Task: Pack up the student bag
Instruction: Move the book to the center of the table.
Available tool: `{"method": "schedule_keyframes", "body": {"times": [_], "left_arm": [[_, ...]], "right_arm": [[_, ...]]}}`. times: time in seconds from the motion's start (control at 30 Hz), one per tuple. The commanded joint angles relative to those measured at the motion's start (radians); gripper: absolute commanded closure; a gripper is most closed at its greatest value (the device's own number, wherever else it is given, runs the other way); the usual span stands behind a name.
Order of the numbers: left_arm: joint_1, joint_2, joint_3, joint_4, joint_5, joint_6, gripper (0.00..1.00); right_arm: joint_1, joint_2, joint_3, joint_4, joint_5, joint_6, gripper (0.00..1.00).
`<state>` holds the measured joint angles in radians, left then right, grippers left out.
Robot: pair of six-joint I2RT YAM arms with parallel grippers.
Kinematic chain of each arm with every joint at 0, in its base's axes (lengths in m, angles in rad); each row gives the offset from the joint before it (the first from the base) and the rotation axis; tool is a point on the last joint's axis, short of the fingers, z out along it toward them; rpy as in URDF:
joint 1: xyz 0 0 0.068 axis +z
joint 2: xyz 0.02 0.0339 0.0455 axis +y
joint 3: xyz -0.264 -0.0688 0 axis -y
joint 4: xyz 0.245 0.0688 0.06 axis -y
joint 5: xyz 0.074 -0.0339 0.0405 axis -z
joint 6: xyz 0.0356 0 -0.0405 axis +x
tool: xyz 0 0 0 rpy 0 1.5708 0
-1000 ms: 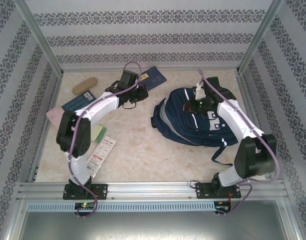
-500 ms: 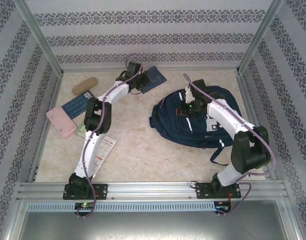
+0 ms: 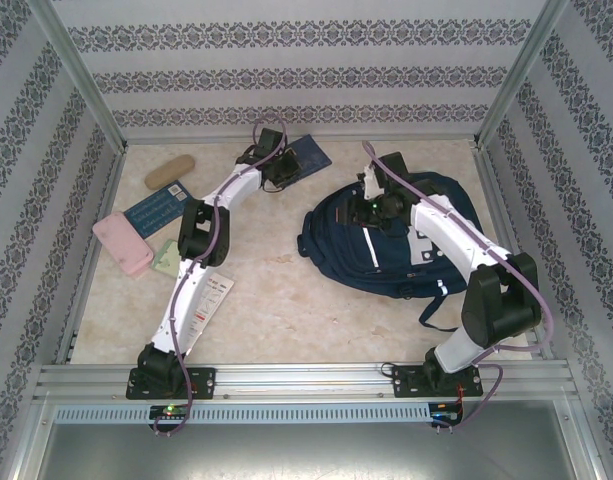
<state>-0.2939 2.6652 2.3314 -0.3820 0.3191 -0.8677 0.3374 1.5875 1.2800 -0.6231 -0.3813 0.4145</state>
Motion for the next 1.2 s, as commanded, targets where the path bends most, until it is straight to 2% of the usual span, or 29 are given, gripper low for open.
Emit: {"method": "schedule_keyframes", "body": {"times": [0.0,0.27,0.5,0.57,0.8,0.9,1.17], "left_arm": [[0.046,-0.103,-0.204,-0.141,-0.077,0.074,1.0],[0.117,-0.482,-0.81,0.015,-0.121,0.091,1.0],[0.124,-0.736,-1.15,0.031,-0.131,0.12,1.0],[0.124,-0.801,-1.213,0.016,-0.147,0.134,1.0],[0.124,-1.018,-1.314,0.002,-0.076,0.124,0.69],[0.124,-1.084,-1.339,-0.009,-0.075,0.1,0.65],[0.124,-1.151,-1.465,0.03,-0.07,-0.043,0.61]], "right_arm": [[0.027,0.024,0.054,0.011,-0.007,0.006,0.47],[0.102,0.114,0.122,0.051,-0.037,0.027,0.49],[0.197,0.242,0.222,0.083,-0.068,0.046,0.52],[0.219,0.287,0.259,0.082,-0.072,0.042,0.52],[0.289,0.47,0.44,0.082,0.015,0.006,0.56],[0.308,0.586,0.569,0.072,0.051,-0.02,0.59],[0.328,0.895,0.939,-0.031,0.118,-0.033,0.66]]}}
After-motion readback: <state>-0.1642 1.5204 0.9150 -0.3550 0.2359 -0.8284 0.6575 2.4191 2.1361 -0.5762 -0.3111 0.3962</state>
